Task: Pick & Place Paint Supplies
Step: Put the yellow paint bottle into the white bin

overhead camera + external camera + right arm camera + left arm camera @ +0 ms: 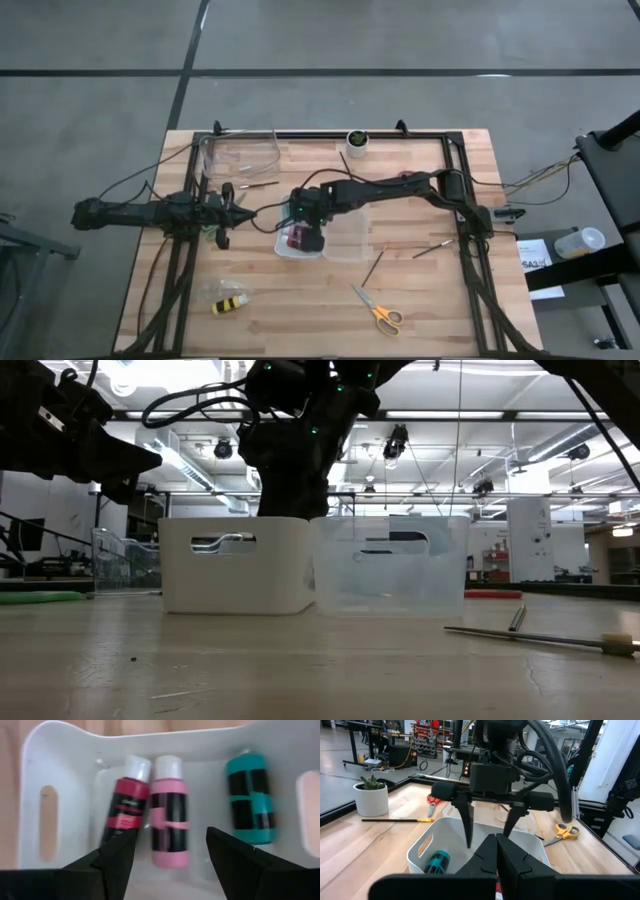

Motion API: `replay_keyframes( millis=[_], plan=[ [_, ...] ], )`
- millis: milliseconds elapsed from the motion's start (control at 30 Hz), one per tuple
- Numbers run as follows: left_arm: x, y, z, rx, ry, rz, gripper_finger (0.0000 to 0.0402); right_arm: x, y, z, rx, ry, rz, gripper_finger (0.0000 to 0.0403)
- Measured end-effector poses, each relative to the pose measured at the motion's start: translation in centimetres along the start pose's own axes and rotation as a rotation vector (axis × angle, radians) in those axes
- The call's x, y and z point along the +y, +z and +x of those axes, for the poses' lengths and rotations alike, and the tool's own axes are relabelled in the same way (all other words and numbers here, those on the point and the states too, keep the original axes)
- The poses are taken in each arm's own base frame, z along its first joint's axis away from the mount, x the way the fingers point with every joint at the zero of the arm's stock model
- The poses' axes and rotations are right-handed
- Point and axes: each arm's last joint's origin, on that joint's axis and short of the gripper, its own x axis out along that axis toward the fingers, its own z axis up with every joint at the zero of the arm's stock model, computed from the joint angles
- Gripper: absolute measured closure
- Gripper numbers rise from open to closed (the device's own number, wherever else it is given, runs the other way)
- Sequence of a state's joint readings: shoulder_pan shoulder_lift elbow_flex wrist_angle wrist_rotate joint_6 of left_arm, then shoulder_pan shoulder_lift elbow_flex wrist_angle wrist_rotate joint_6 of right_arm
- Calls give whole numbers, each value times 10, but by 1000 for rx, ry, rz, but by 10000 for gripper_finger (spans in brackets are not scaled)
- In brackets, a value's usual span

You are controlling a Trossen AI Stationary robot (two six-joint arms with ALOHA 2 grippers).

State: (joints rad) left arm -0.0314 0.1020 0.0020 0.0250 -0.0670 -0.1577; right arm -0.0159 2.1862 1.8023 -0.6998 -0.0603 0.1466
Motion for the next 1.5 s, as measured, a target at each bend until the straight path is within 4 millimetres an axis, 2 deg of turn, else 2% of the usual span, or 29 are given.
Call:
replay_keyframes(
  millis=[133,267,467,867,1067,1267,1500],
  plan=[
    [0,0,0,0,0,0,400,8,1,-8,-61,-25,-62,159],
    [0,0,0,0,0,0,400,15,-1,-26,-190,-13,-97,159],
    [0,0,0,2,0,0,400,12,-23,-62,-439,3,-121,159],
    [0,-1,0,7,-1,0,400,-3,-127,-127,-822,66,-92,159],
    [0,-1,0,7,2,0,400,-13,-172,-151,-948,-22,-38,159],
    [0,-1,0,7,2,0,400,-22,-204,-163,-1005,-121,-14,159],
    [0,-1,0,6,2,0,400,-25,-224,-167,-1032,-128,-37,159]
  ],
)
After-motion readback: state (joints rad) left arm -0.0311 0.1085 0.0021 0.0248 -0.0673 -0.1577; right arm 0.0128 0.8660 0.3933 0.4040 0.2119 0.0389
